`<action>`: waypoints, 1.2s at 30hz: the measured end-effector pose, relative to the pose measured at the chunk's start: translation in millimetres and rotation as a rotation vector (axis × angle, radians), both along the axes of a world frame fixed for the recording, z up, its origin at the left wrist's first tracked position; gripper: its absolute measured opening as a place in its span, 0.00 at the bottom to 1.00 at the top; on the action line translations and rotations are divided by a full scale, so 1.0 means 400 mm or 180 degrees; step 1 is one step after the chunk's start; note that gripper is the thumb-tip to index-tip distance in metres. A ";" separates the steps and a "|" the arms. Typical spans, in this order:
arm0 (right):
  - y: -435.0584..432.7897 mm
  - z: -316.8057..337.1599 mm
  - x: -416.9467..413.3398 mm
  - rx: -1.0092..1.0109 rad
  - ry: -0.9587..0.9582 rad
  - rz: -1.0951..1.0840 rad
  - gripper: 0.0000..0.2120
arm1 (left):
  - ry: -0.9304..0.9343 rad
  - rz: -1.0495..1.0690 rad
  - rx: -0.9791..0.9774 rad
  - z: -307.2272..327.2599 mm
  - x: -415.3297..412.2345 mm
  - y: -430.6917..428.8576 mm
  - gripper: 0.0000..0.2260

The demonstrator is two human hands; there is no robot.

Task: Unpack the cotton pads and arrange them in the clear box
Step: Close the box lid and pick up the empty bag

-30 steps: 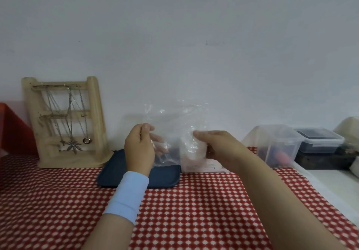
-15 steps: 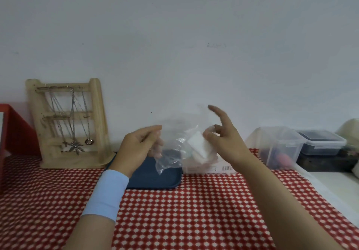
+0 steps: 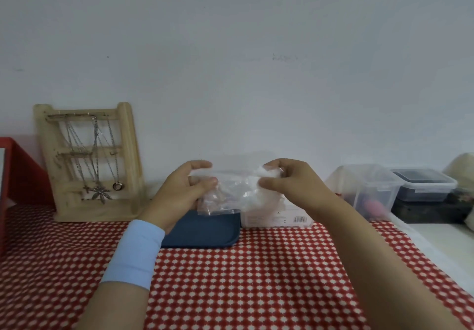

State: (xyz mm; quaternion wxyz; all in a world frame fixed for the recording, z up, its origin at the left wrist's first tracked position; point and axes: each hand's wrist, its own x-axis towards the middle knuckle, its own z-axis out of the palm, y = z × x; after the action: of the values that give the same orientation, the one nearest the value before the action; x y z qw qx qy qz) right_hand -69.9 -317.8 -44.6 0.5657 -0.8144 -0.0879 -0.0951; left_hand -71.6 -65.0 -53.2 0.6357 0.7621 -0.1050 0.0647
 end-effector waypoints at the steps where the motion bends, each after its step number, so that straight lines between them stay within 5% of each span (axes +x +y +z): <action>1: 0.005 -0.003 0.002 0.0161 0.0049 -0.0022 0.15 | 0.0002 0.0044 -0.0053 -0.002 0.001 0.000 0.16; 3: 0.014 -0.008 0.005 0.0444 0.0127 -0.0105 0.21 | 0.0002 0.0036 -0.0217 -0.002 -0.003 0.004 0.18; 7: 0.026 -0.016 0.002 0.0508 0.0118 -0.0216 0.27 | 0.0080 -0.0101 -0.0489 0.011 -0.012 0.019 0.05; 10: 0.034 -0.021 -0.001 0.0446 0.0166 -0.0176 0.29 | 0.0331 -0.0261 -0.0376 0.019 -0.020 0.017 0.07; 14: 0.036 -0.023 -0.005 0.0342 0.0075 -0.0194 0.26 | 0.0204 -0.0121 0.0584 0.014 -0.016 0.033 0.19; 20: 0.049 -0.027 -0.006 -0.0012 -0.0227 -0.0230 0.10 | 0.0344 -0.0323 0.0887 -0.013 0.001 0.043 0.28; 25: 0.083 -0.028 -0.027 -0.0785 -0.0112 0.0197 0.26 | 0.0195 0.0080 0.0990 -0.019 0.005 0.084 0.30; 33: 0.274 -0.067 0.021 -0.0950 0.0152 0.0311 0.29 | -0.0279 0.0977 0.2187 -0.010 0.022 0.180 0.29; 36: 0.337 -0.098 0.054 -0.1196 0.0450 0.0404 0.30 | -0.0399 0.0773 0.2668 -0.047 0.046 0.167 0.25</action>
State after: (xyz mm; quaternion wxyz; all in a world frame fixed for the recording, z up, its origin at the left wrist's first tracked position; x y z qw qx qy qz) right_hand -48.2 -183.0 -83.9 0.4135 -0.9030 -0.1152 0.0162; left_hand -53.3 1.7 -72.1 0.2518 0.9555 -0.0702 0.1369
